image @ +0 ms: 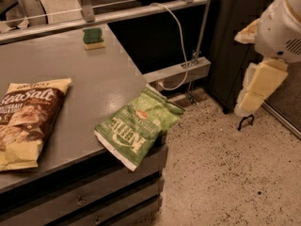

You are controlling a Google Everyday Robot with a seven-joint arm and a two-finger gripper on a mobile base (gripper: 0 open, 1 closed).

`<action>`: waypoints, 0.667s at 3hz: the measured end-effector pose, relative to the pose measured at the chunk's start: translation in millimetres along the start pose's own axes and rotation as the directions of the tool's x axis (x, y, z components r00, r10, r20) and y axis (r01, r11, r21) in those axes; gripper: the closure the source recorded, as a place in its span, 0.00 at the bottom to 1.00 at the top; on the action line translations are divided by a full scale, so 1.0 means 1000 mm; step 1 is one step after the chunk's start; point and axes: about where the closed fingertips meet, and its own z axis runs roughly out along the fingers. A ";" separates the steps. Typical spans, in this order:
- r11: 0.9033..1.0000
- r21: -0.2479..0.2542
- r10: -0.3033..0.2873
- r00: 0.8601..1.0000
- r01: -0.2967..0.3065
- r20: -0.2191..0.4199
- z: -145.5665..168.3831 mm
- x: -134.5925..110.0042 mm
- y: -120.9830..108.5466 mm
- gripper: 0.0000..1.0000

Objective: Move brown chip bag near sponge

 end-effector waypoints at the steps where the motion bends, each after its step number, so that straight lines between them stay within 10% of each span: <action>1: 0.998 -0.023 -0.057 0.987 0.061 0.147 0.028 -0.041 -0.012 0.00; 2: 0.991 -0.056 -0.098 0.941 0.123 0.323 0.060 -0.090 -0.018 0.00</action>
Offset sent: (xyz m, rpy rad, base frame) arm 0.0750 0.1582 -0.0342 0.4932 -0.0362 0.3462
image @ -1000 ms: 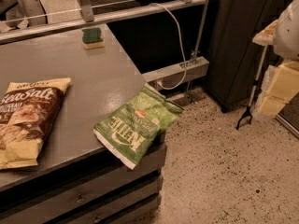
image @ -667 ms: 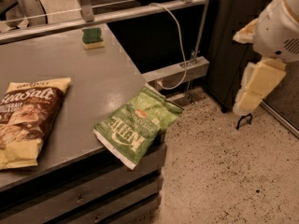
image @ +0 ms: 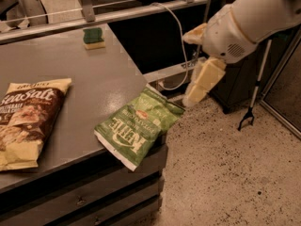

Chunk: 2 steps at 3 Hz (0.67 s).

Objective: Move brown chip bag near sponge

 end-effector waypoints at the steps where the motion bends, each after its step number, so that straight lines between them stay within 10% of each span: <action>1: 0.998 -0.049 -0.033 0.982 0.043 0.185 0.039 -0.051 -0.005 0.00; 2: 0.992 -0.107 -0.020 0.931 0.063 0.364 0.075 -0.105 -0.001 0.00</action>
Offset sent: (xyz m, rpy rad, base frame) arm 0.0164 0.2071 0.0053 0.5836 0.0922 0.2936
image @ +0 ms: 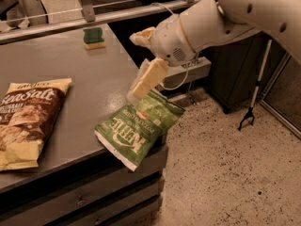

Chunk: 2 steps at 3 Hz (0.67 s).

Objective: Move brown chip bag near sponge

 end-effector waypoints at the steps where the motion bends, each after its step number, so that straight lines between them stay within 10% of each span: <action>1: 1.000 -0.010 0.002 1.000 -0.002 0.028 0.005 -0.009 0.002 0.00; 2: 1.000 -0.010 0.002 1.000 -0.002 0.026 0.005 -0.008 0.002 0.00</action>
Offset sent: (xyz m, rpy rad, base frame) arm -0.0025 0.0114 0.0041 0.0345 0.0107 0.0141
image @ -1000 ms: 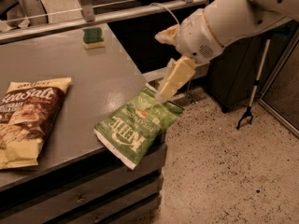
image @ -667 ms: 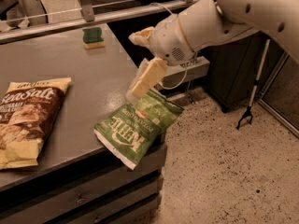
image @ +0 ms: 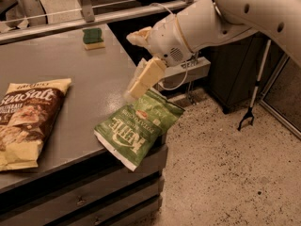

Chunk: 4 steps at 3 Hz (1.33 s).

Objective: Move brown chip bag near sponge

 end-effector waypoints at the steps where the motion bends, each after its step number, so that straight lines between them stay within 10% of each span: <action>1: 1.000 -0.013 -0.025 0.999 0.025 0.032 0.005 -0.007 -0.006 0.00; 4: 0.949 -0.241 -0.173 0.974 0.204 0.144 0.161 -0.043 -0.008 0.00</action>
Offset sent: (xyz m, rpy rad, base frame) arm 0.0218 0.1214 -0.0168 0.1436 -0.0586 0.2975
